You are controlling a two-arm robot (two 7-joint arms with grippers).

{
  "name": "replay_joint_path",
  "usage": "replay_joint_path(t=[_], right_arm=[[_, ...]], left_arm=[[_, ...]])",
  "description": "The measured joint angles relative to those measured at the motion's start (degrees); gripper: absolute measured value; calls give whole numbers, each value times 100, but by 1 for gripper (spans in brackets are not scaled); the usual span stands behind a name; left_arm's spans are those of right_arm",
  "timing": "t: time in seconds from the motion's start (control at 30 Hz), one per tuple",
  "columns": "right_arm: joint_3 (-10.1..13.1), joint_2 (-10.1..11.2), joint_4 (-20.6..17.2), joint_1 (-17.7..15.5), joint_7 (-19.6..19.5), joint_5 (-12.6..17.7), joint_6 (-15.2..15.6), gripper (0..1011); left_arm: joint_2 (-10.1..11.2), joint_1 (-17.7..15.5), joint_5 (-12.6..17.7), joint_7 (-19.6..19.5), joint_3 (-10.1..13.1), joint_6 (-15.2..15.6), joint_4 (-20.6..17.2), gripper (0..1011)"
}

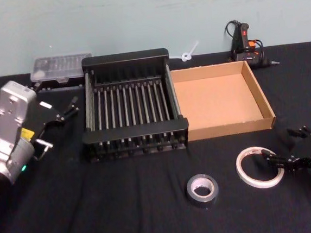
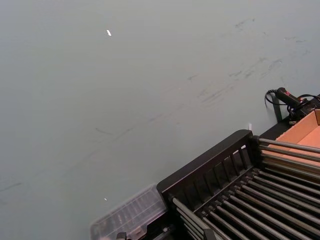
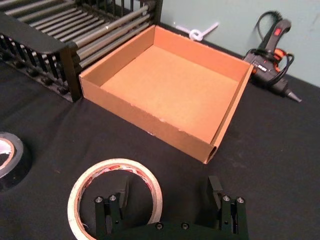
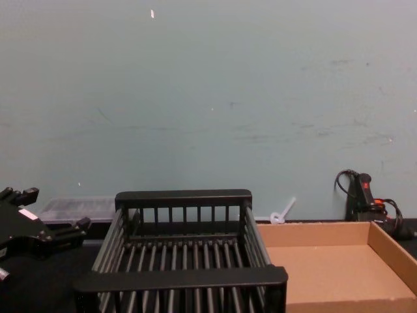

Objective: Pick up the white tape and place it into the black box , Pick up the silver tape and place it into the brown box.

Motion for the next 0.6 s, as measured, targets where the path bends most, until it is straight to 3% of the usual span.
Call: replay_joint_path(t=[0.6], right_arm=[[-119,-328,489,307,175,-369,132,1002]], left_arm=[[0,0,0,0,0,0,0,1001]])
